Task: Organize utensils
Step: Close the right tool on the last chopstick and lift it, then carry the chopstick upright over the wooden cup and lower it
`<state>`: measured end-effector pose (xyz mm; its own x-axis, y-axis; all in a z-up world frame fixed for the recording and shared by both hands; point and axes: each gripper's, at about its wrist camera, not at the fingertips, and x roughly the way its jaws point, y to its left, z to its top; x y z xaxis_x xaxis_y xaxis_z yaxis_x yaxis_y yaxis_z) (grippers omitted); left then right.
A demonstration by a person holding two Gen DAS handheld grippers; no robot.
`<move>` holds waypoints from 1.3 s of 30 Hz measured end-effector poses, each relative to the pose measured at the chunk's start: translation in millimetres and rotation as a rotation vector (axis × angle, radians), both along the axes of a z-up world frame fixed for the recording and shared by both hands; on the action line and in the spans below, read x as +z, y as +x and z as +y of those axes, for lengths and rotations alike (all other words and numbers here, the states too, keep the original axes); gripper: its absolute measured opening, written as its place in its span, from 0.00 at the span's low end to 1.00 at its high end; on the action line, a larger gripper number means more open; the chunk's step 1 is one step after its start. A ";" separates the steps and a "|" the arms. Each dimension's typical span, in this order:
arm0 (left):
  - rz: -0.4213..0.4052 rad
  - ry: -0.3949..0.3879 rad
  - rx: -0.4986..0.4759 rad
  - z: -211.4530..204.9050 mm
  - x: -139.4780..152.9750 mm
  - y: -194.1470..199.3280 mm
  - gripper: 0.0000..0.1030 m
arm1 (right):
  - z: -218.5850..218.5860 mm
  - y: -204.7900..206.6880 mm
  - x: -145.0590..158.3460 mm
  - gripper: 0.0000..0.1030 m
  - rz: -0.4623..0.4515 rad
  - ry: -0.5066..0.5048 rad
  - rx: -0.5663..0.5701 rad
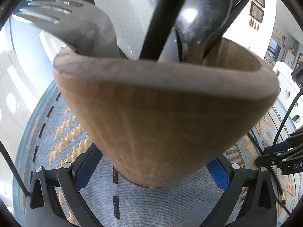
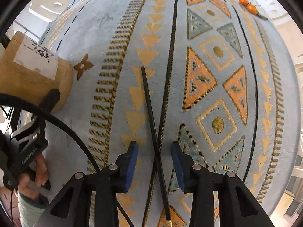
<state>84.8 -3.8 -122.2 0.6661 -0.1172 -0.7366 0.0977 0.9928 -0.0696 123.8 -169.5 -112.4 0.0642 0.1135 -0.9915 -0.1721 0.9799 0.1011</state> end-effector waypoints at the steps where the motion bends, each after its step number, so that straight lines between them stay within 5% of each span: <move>1: 0.000 0.000 0.000 -1.2 0.0 0.1 0.99 | 2.6 0.9 -0.8 0.30 -0.003 -0.006 -0.004; 17: -0.009 0.044 0.007 -19.7 -2.0 13.0 0.98 | 29.4 4.8 15.3 0.05 -0.056 -0.052 -0.082; 22: 0.001 0.032 0.004 -7.7 -1.4 9.6 0.98 | 14.5 -2.6 26.7 0.05 -0.075 0.108 -0.169; 39: 0.007 0.008 -0.001 16.8 -2.8 12.1 0.98 | -20.7 -54.0 104.7 0.05 -0.302 0.176 -0.258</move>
